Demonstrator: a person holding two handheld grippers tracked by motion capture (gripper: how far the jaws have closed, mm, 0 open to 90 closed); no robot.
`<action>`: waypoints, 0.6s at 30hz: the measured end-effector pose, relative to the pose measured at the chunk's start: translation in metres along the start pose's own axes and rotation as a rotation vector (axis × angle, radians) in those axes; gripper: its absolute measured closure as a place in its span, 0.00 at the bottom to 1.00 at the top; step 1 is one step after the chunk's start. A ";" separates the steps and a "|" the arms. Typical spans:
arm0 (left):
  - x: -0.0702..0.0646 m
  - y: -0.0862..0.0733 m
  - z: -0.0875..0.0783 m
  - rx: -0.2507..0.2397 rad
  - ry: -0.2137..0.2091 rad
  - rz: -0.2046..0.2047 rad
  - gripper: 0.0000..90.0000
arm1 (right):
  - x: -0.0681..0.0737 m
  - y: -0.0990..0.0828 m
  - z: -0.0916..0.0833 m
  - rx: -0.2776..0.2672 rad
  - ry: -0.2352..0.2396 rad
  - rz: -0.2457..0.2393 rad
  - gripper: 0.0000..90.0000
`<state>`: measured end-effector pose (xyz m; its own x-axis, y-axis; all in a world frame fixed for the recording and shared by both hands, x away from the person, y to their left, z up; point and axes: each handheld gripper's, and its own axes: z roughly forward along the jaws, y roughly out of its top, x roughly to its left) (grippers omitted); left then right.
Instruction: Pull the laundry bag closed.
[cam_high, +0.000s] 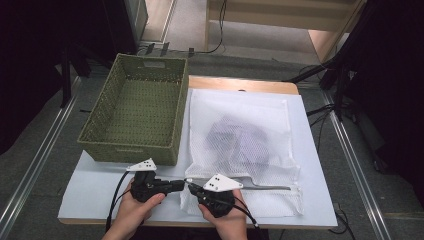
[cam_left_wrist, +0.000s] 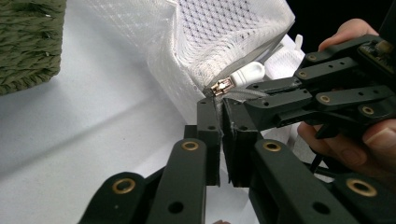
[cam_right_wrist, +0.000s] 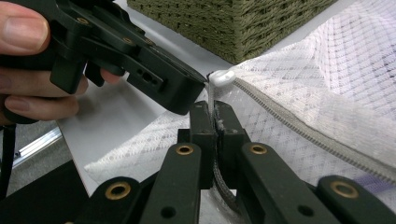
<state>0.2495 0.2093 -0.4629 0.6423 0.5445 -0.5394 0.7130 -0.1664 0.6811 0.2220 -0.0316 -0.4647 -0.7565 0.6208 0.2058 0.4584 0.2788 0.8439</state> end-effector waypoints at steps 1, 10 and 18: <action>0.000 0.000 0.000 -0.005 -0.003 -0.004 0.97 | 0.000 0.000 0.000 0.001 0.000 0.000 1.00; 0.005 -0.002 0.006 0.040 -0.028 -0.044 0.78 | 0.001 0.001 -0.003 -0.024 -0.008 -0.009 1.00; -0.003 -0.001 0.003 0.001 0.017 0.039 0.99 | 0.000 0.000 -0.001 -0.014 0.001 -0.004 0.96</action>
<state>0.2478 0.2054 -0.4638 0.6647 0.5513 -0.5043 0.6879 -0.1882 0.7010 0.2217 -0.0325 -0.4645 -0.7585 0.6192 0.2031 0.4492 0.2711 0.8513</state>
